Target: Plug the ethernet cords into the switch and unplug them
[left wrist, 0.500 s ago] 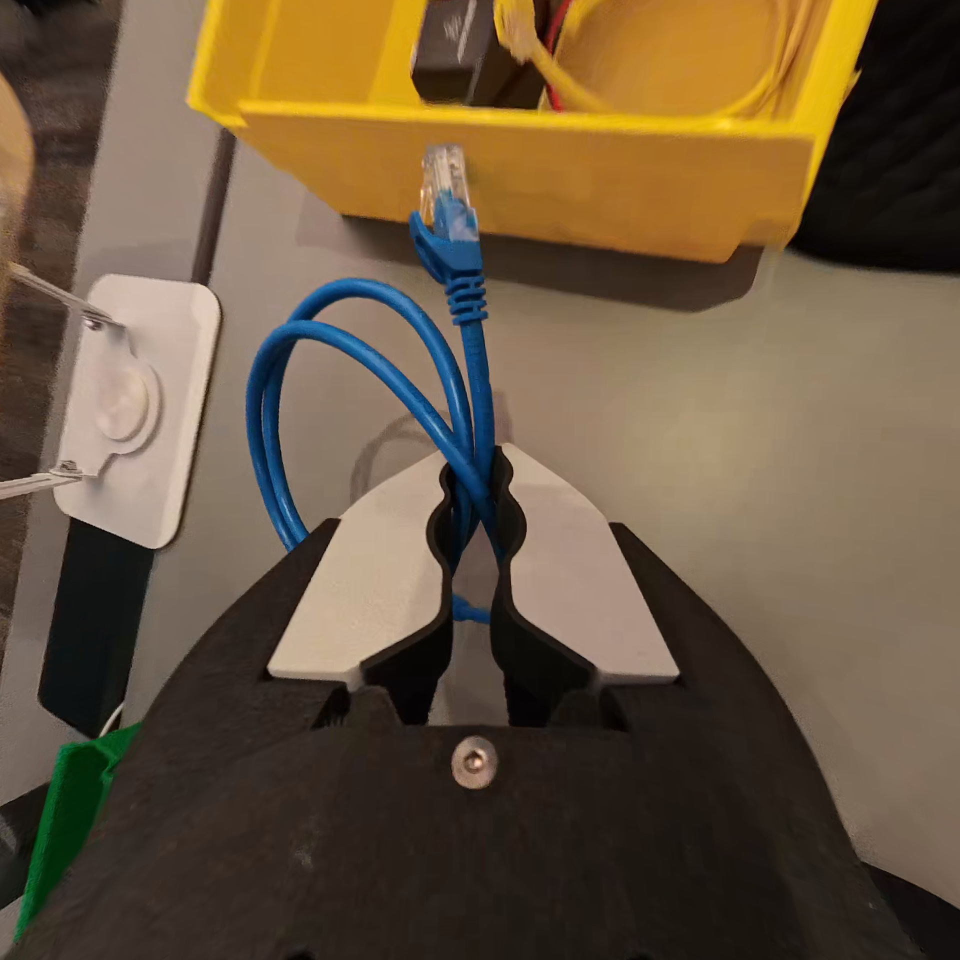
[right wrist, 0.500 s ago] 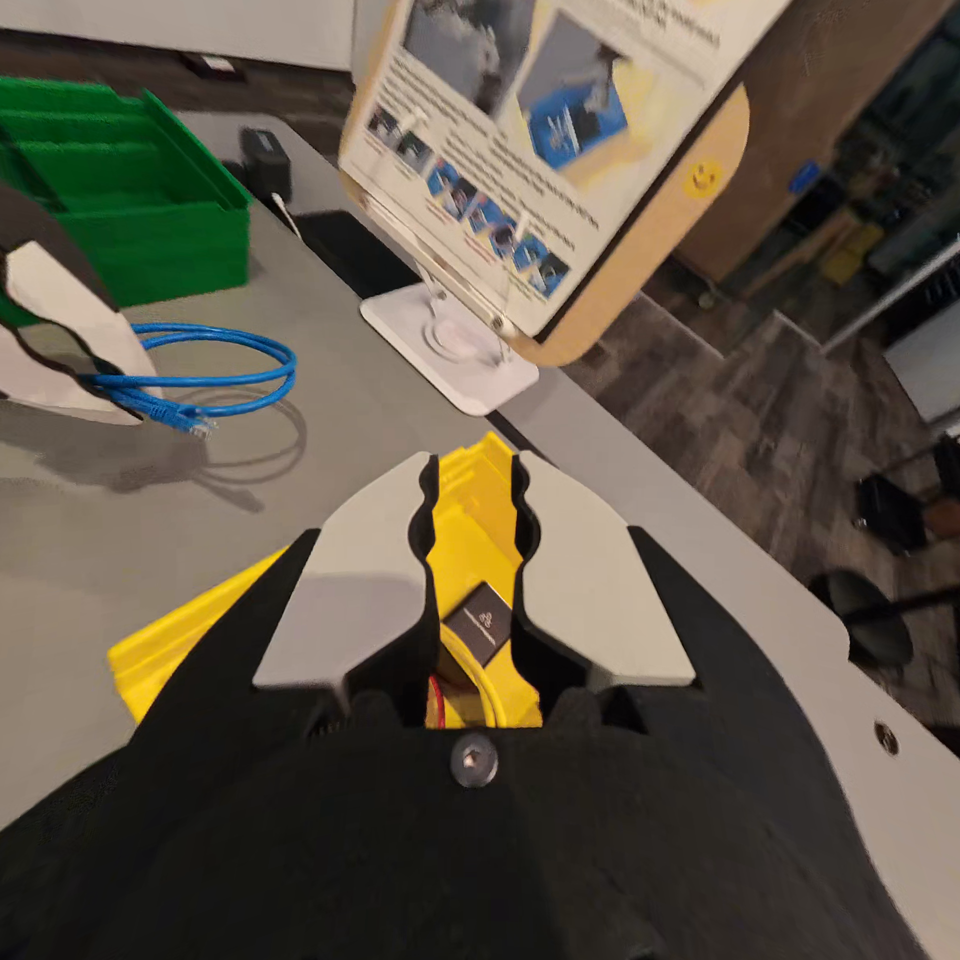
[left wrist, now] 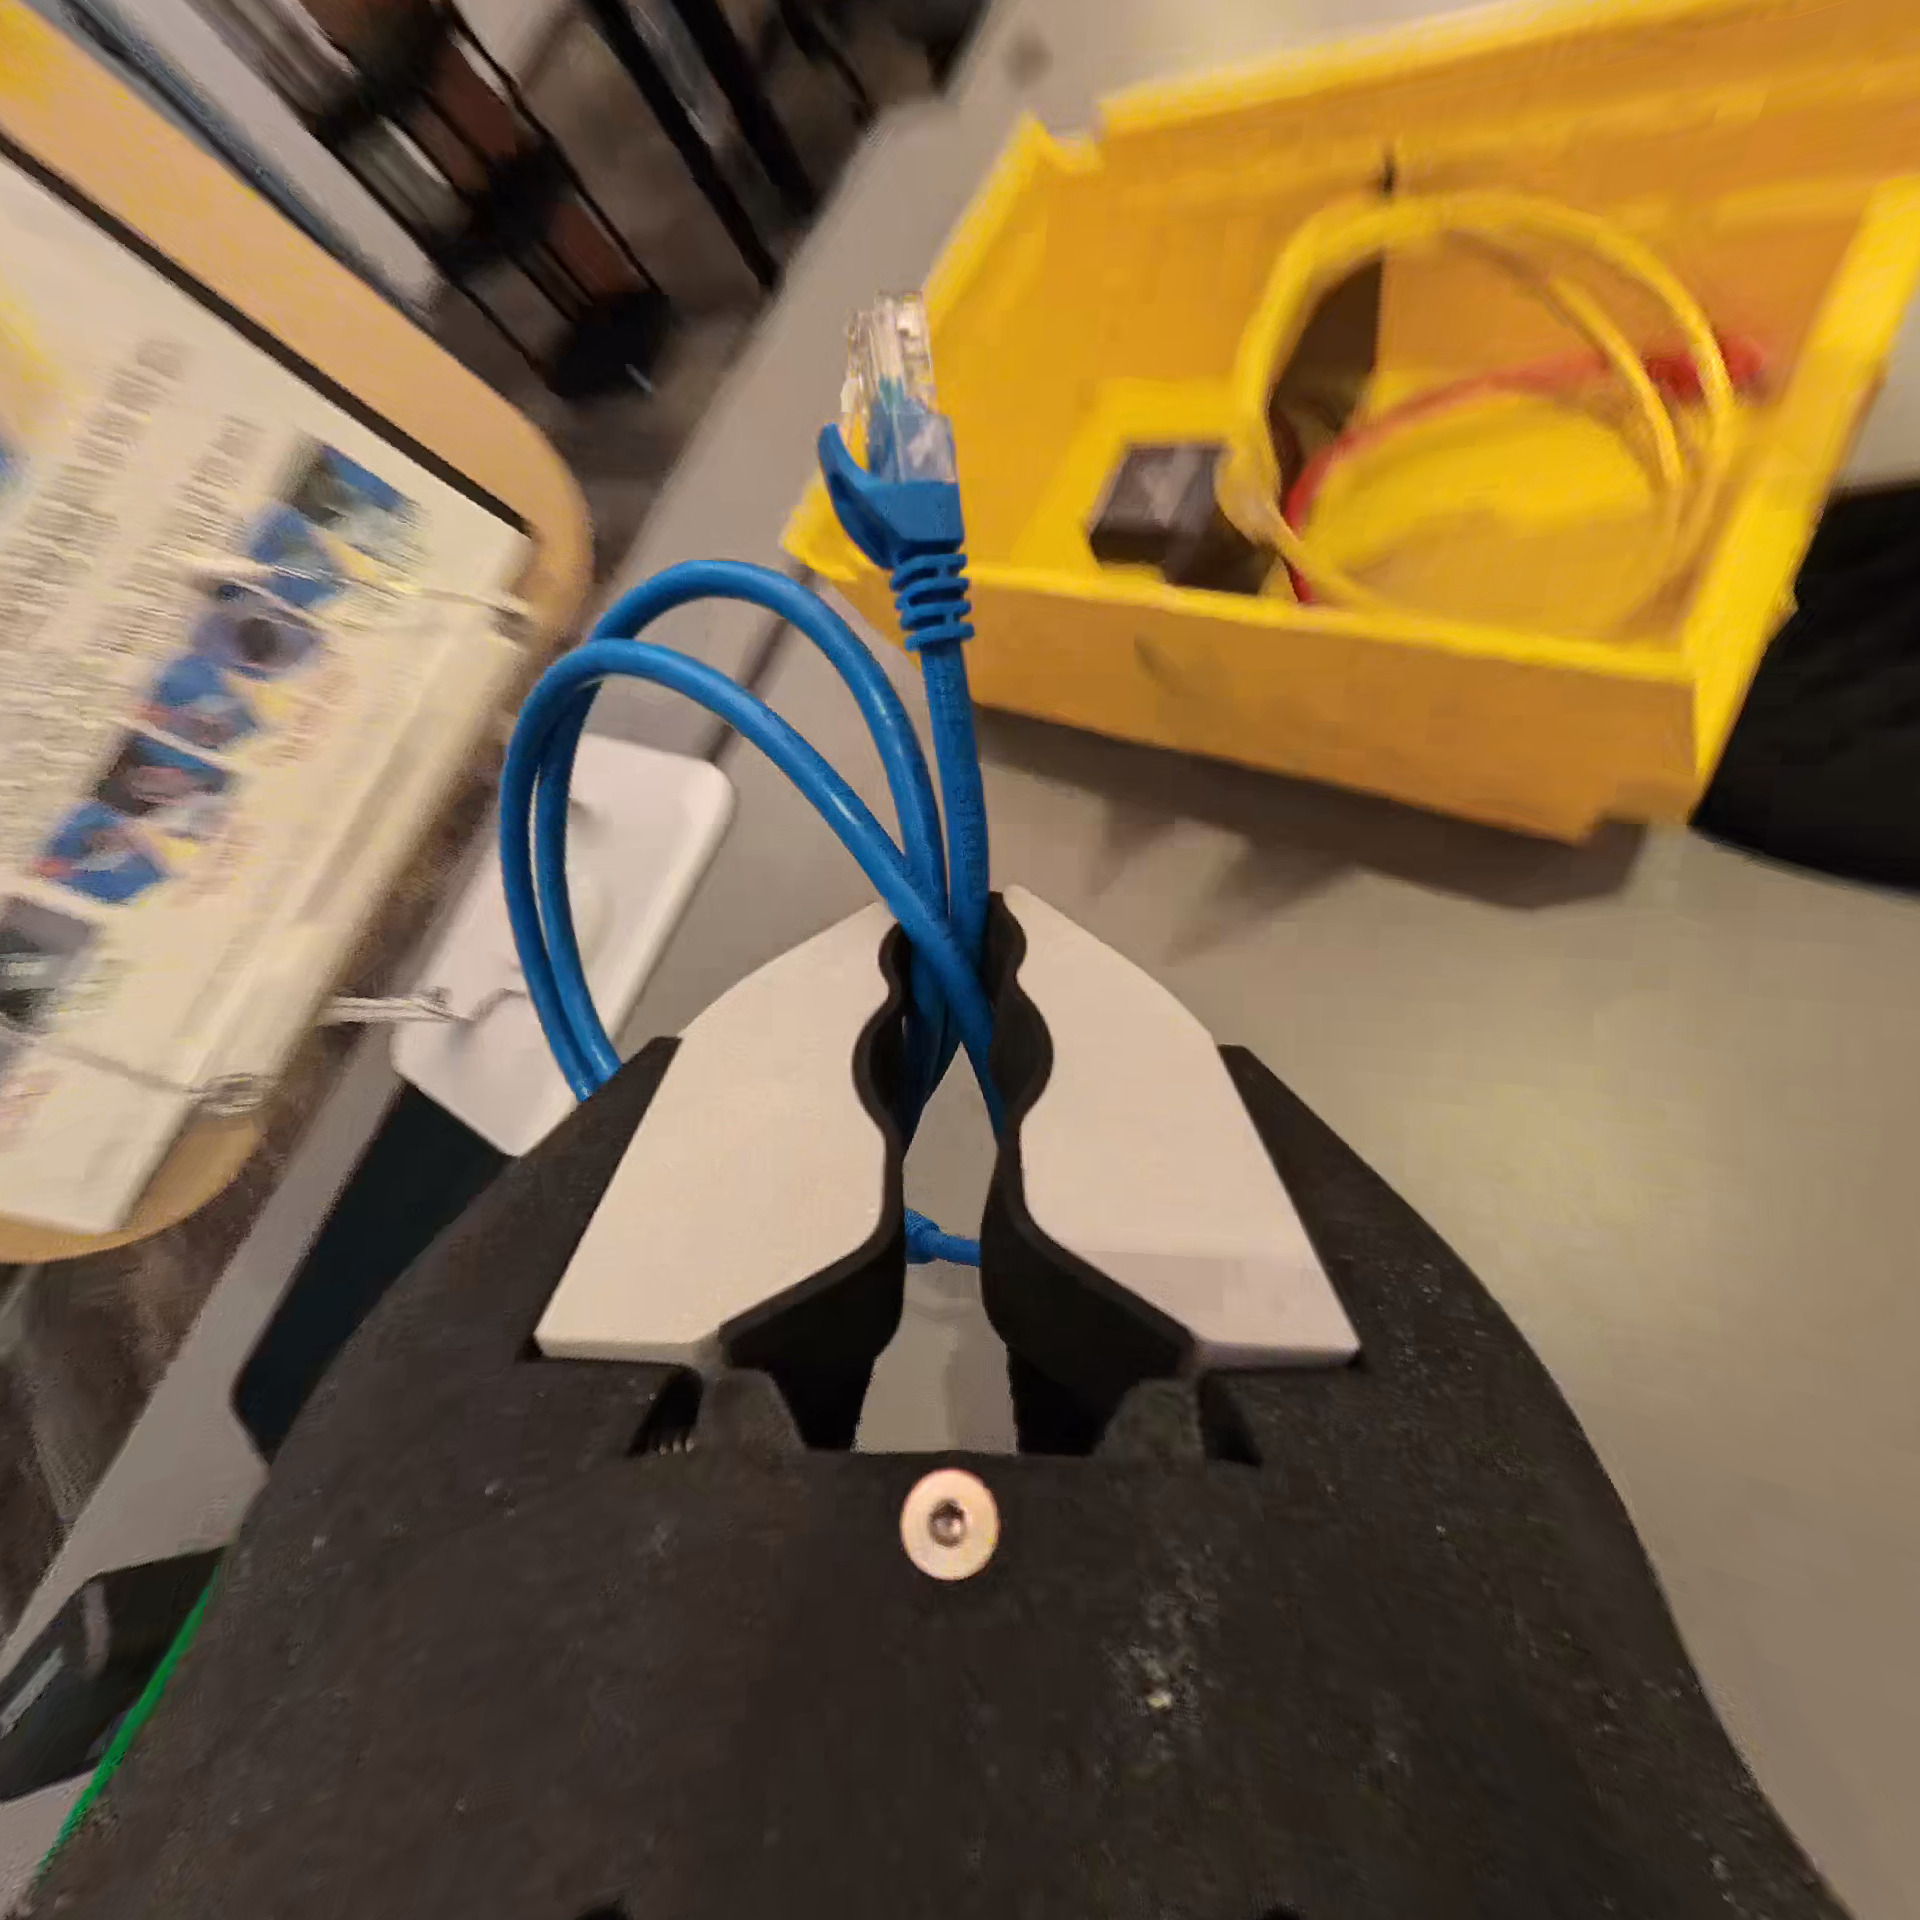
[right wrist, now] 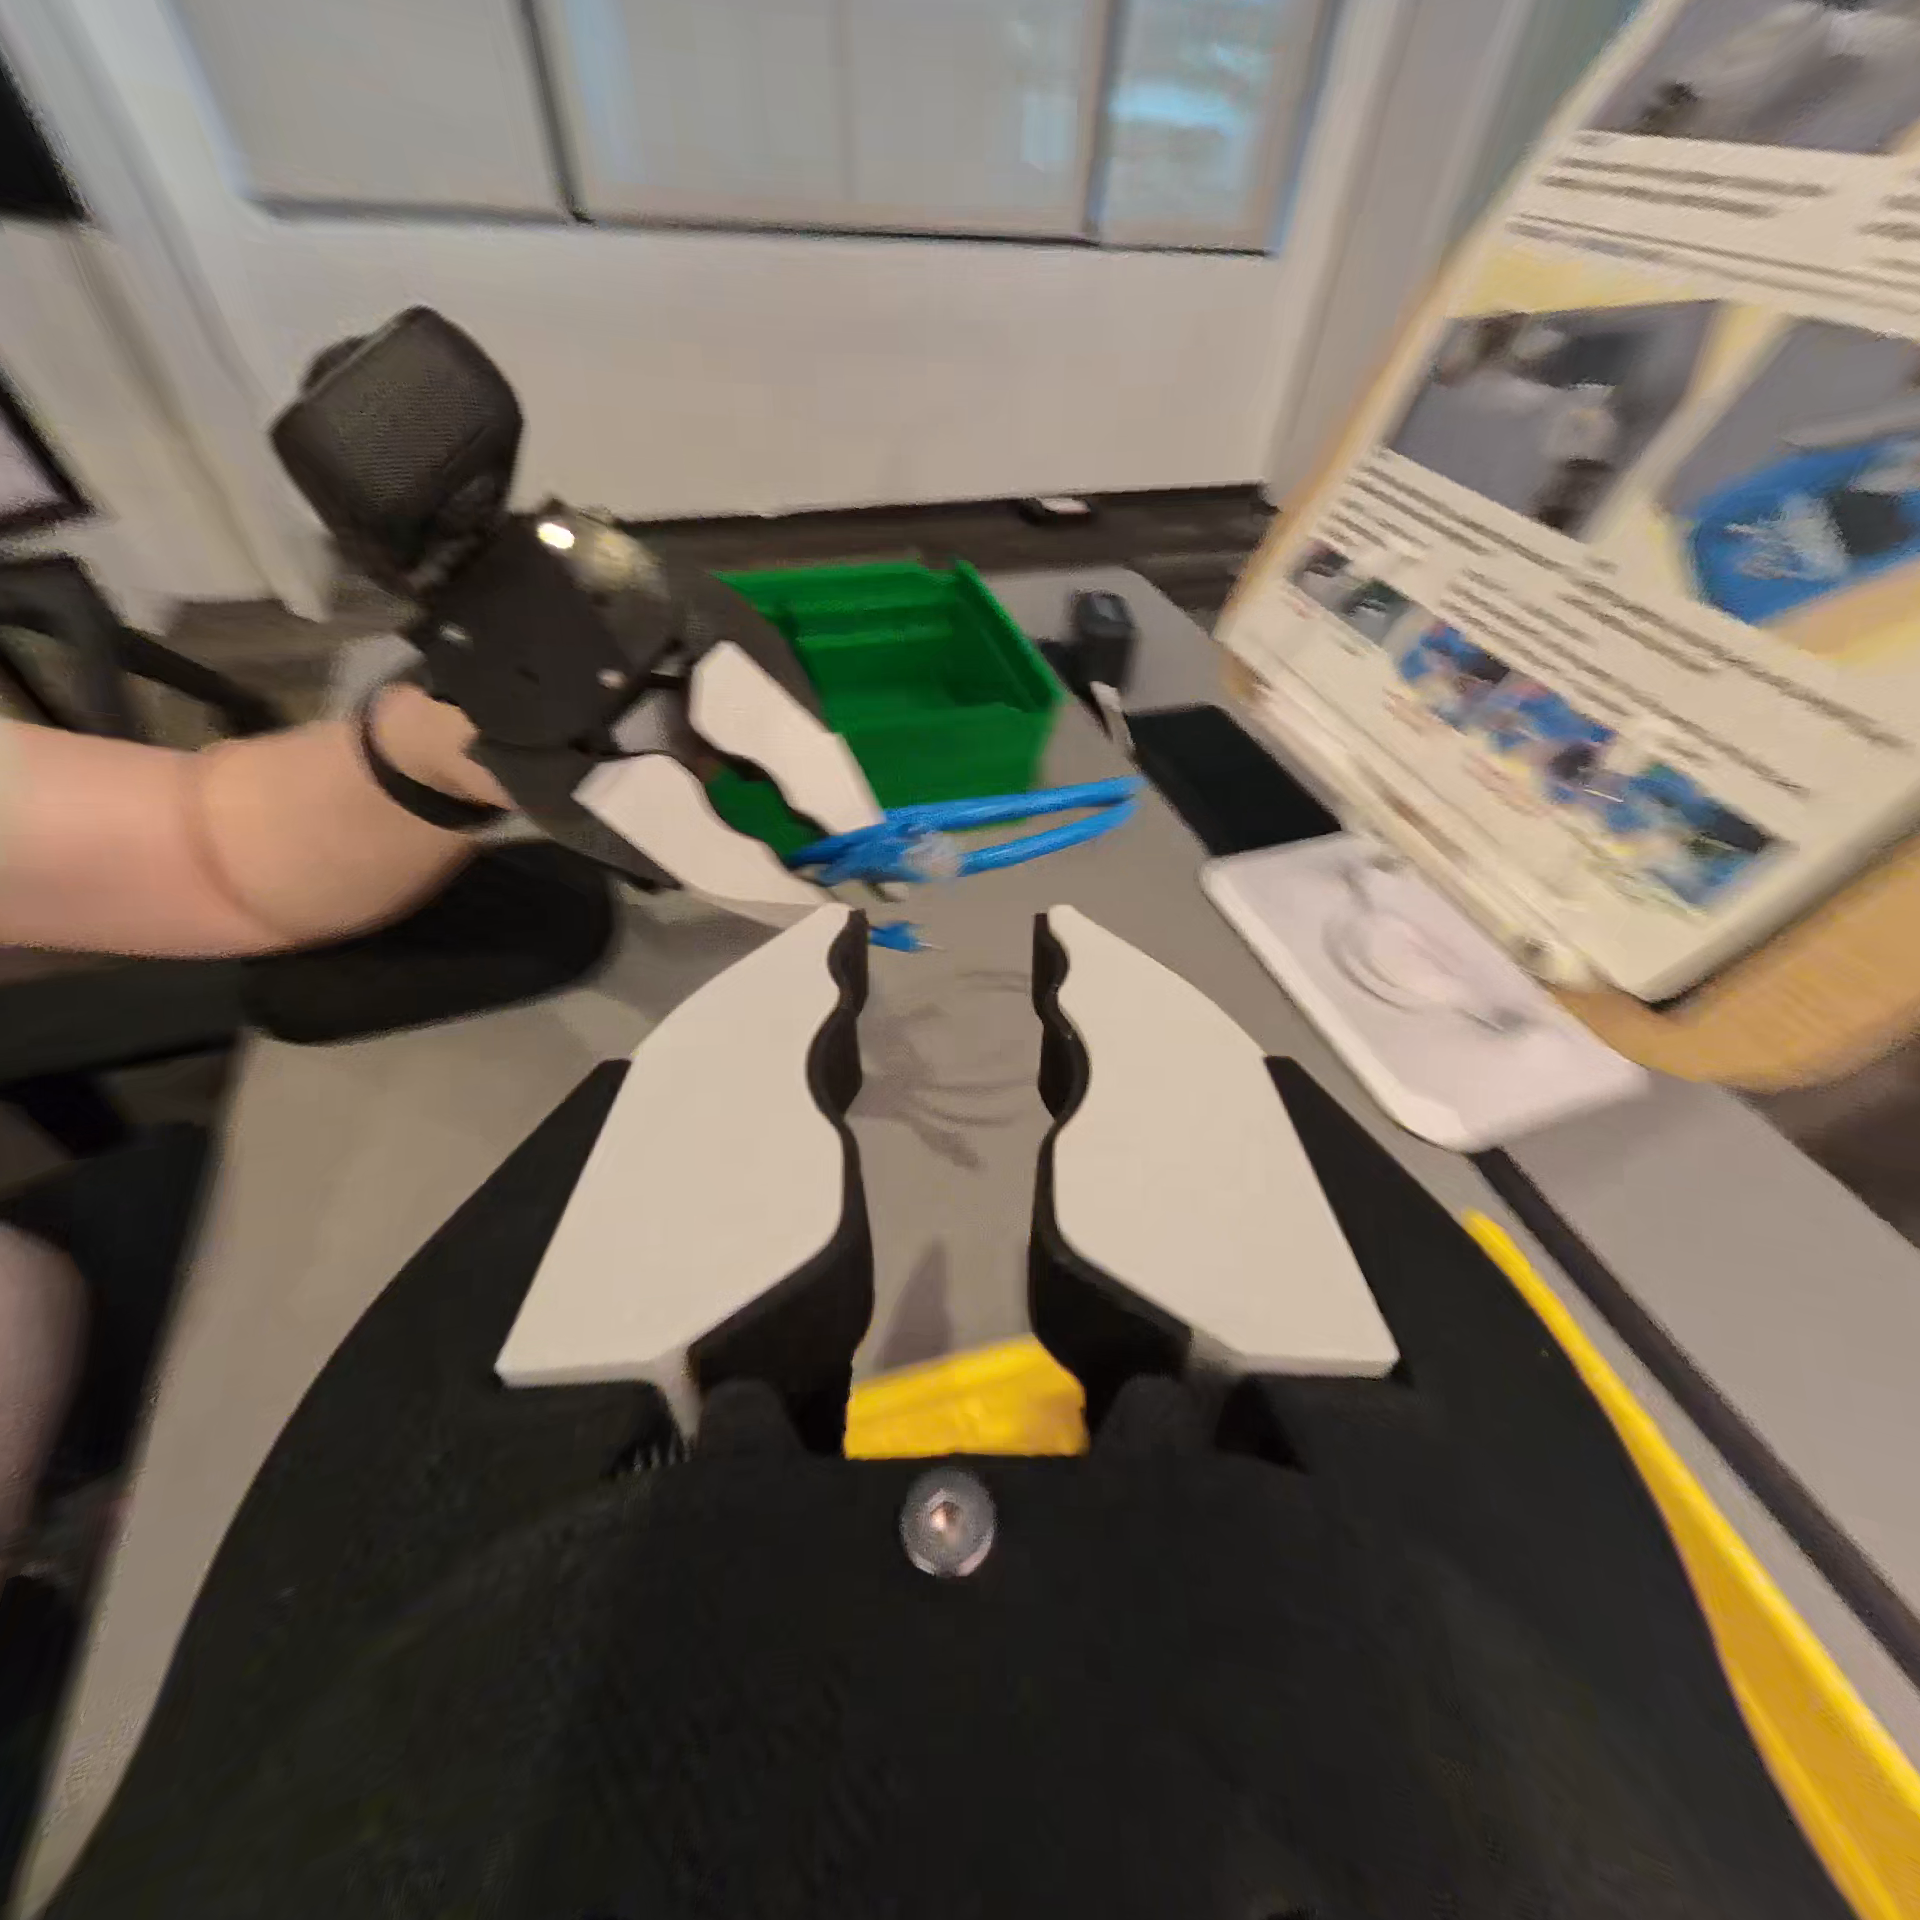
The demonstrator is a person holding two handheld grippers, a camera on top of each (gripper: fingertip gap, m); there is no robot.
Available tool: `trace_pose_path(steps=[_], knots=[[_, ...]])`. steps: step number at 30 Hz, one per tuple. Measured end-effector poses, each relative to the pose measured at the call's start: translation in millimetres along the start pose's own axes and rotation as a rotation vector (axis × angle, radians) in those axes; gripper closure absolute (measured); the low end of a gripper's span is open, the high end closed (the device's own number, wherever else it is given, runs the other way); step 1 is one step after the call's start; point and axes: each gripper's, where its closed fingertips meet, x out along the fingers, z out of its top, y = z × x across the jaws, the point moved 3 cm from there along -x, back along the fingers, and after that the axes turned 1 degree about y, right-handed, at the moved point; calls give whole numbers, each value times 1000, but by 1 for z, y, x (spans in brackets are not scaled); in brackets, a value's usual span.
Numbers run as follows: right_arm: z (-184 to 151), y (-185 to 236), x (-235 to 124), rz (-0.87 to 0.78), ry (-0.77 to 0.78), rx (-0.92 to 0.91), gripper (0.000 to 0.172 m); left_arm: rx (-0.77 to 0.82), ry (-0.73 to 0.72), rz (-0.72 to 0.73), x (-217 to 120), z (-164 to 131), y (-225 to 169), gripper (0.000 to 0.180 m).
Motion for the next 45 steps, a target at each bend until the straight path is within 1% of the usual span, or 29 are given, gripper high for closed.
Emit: trace_pose_path(steps=[2,4,5,8,11,12,13,14,16,19,22,23,24,27,30,31,32,34,36,39,41,42,43,45], knots=[[12,14,25,108,-59,71,127,-23,-100,116,-17,14,15,170],[23,20,50,149,-123,148,111,-18,-159,217,-32,22,25,170],[28,25,60,190,-162,178,109,-9,-178,239,-37,25,27,170],[39,33,81,275,-279,280,112,-10,-234,229,-47,33,23,170],[35,38,92,333,-261,332,115,-37,-297,176,-54,41,18,170],[33,41,93,359,-245,332,119,-45,-323,154,-57,43,17,170],[35,44,93,386,-258,324,128,-55,-340,134,-59,45,15,169],[38,49,91,426,-280,307,147,-65,-338,118,-59,45,15,170],[42,51,90,423,-314,274,156,-77,-354,84,-60,46,14,169],[42,52,92,410,-314,270,158,-74,-357,74,-59,45,14,167],[44,48,85,410,-326,270,158,-44,-310,107,-60,42,17,147],[46,45,80,408,-344,276,158,-31,-298,117,-62,41,17,142],[49,42,72,410,-366,283,159,-22,-292,121,-66,42,17,140],[61,39,35,385,-358,273,159,-41,-384,118,-86,53,17,142],[65,49,-22,216,-258,121,159,-66,-433,49,-104,60,11,141],[65,52,-42,157,-237,99,159,-68,-446,26,-108,62,8,140],[62,51,-61,60,-215,96,159,-69,-460,9,-113,64,5,140],[42,44,-90,-151,-83,105,159,-70,-479,-22,-120,67,0,140],[13,36,-109,-289,73,145,159,-65,-480,-42,-123,69,-3,140],[-34,23,-111,-330,316,232,159,-55,-473,-45,-125,69,-5,141],[-73,13,-100,-349,568,154,159,-53,-475,-42,-127,69,-5,141],[-95,13,-90,-297,694,159,159,-56,-476,-43,-127,69,-5,141],[-113,13,-79,-234,793,229,159,-62,-477,-42,-128,69,-4,141],[-140,11,-55,-137,936,329,159,-75,-483,-39,-129,68,0,141]])
